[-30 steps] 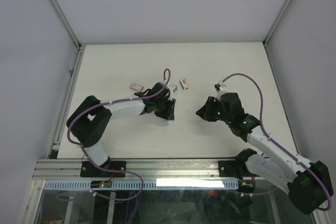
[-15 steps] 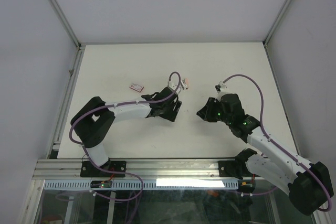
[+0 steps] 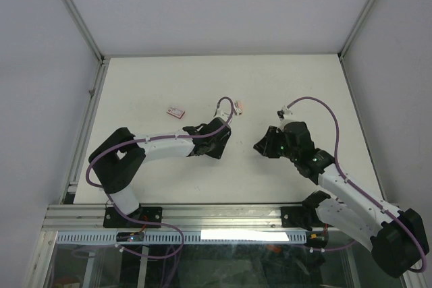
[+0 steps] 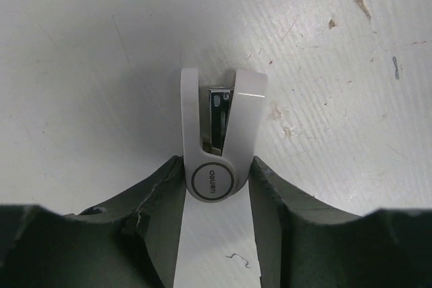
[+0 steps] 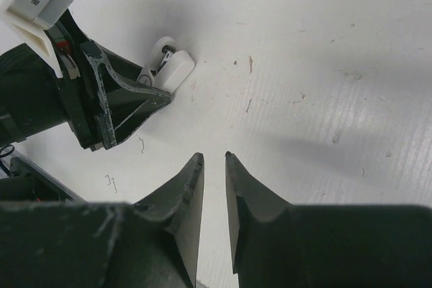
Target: Load the staples into the stapler
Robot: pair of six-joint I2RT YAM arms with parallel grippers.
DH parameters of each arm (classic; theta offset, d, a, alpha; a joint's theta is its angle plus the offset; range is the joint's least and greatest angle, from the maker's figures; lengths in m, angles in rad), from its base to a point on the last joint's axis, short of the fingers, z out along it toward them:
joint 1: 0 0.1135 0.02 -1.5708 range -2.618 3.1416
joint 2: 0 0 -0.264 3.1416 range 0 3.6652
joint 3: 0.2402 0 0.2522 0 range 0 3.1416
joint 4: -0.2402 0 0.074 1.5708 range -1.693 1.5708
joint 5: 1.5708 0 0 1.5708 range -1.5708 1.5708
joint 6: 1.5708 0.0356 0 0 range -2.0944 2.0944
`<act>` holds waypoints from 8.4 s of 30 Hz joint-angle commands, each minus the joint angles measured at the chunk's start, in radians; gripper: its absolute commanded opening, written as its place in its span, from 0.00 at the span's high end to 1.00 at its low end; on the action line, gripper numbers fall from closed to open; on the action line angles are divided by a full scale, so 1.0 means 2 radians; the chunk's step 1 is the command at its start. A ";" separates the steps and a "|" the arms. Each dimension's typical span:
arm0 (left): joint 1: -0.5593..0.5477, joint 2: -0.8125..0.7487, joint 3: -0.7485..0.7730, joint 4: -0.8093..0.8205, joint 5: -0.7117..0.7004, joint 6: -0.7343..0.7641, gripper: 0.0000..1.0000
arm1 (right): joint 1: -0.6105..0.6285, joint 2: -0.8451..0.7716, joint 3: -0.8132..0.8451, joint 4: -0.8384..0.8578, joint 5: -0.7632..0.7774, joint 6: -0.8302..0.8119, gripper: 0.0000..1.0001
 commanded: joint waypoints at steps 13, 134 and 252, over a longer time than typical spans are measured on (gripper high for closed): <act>-0.004 -0.070 -0.010 0.040 0.083 0.013 0.94 | -0.005 -0.007 0.041 0.011 -0.034 -0.029 0.75; -0.022 -0.241 -0.011 0.048 0.184 0.149 0.20 | -0.076 0.121 0.050 0.183 -0.392 0.199 1.00; 0.065 0.001 -0.032 0.149 0.073 -0.126 0.14 | 0.031 0.201 0.019 0.178 0.165 0.050 1.00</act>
